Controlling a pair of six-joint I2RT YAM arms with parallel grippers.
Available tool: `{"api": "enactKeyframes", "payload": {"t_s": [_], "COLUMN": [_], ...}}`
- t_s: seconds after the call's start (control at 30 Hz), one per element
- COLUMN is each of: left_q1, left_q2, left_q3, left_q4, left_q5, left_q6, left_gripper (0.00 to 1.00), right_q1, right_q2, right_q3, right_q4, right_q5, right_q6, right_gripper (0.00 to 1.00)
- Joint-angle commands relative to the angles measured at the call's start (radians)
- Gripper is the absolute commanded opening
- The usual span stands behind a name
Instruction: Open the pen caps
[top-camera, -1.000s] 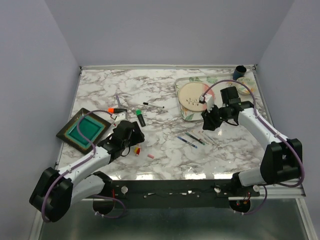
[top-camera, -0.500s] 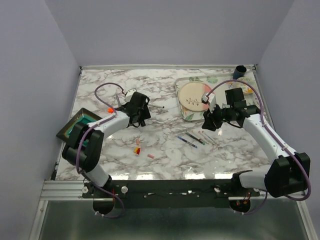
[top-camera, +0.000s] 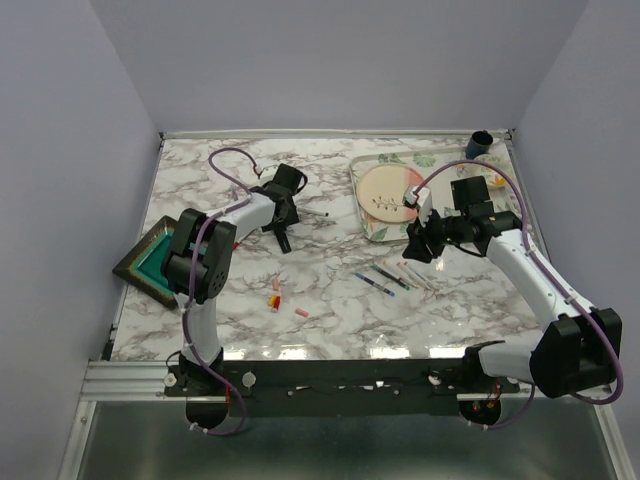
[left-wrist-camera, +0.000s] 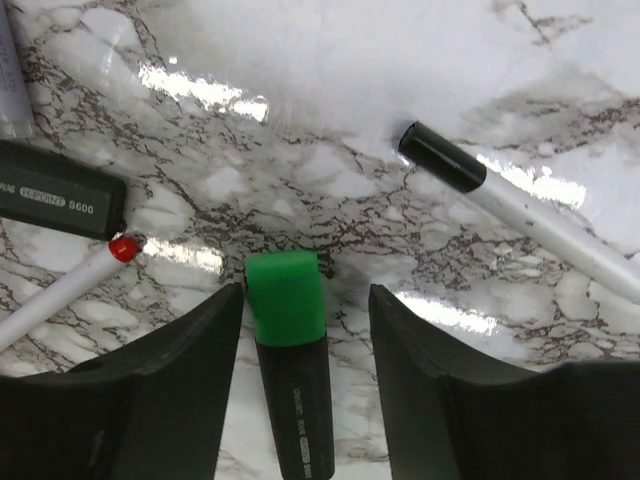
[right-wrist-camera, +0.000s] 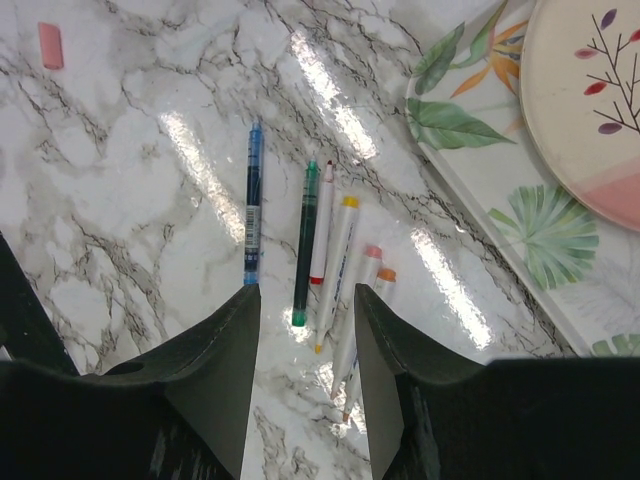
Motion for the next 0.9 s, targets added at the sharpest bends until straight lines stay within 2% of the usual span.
{"api": "enactKeyframes", "payload": {"t_s": [0.0, 0.23, 0.43, 0.47, 0.57, 0.67, 0.87], "left_q1": [0.031, 0.043, 0.047, 0.047, 0.047, 0.046, 0.029], "left_q2": [0.048, 0.072, 0.026, 0.012, -0.085, -0.179, -0.464], "left_q3": [0.055, 0.046, -0.009, -0.020, -0.080, -0.190, -0.488], "left_q4": [-0.027, -0.006, 0.056, 0.068, 0.131, 0.246, 0.539], "left_q5": [0.023, 0.061, 0.107, 0.118, 0.158, 0.233, 0.408], "left_q6": [0.026, 0.026, 0.023, 0.023, 0.015, -0.003, -0.170], "left_gripper": [0.57, 0.50, 0.28, 0.21, 0.09, 0.05, 0.00], "right_q1": [0.007, 0.006, 0.007, 0.007, 0.007, 0.007, 0.065], "right_q2": [-0.026, -0.030, -0.049, -0.052, -0.066, -0.084, -0.128], "right_q3": [-0.015, -0.014, -0.023, -0.021, -0.026, -0.034, -0.058], "right_q4": [0.000, 0.001, 0.004, 0.004, -0.002, -0.010, 0.039], "right_q5": [-0.029, -0.033, -0.053, -0.060, -0.096, -0.162, -0.293], "right_q6": [-0.017, -0.015, -0.015, -0.017, -0.024, -0.038, -0.008], "right_gripper": [0.50, 0.50, 0.50, 0.50, 0.50, 0.50, 0.51]}}
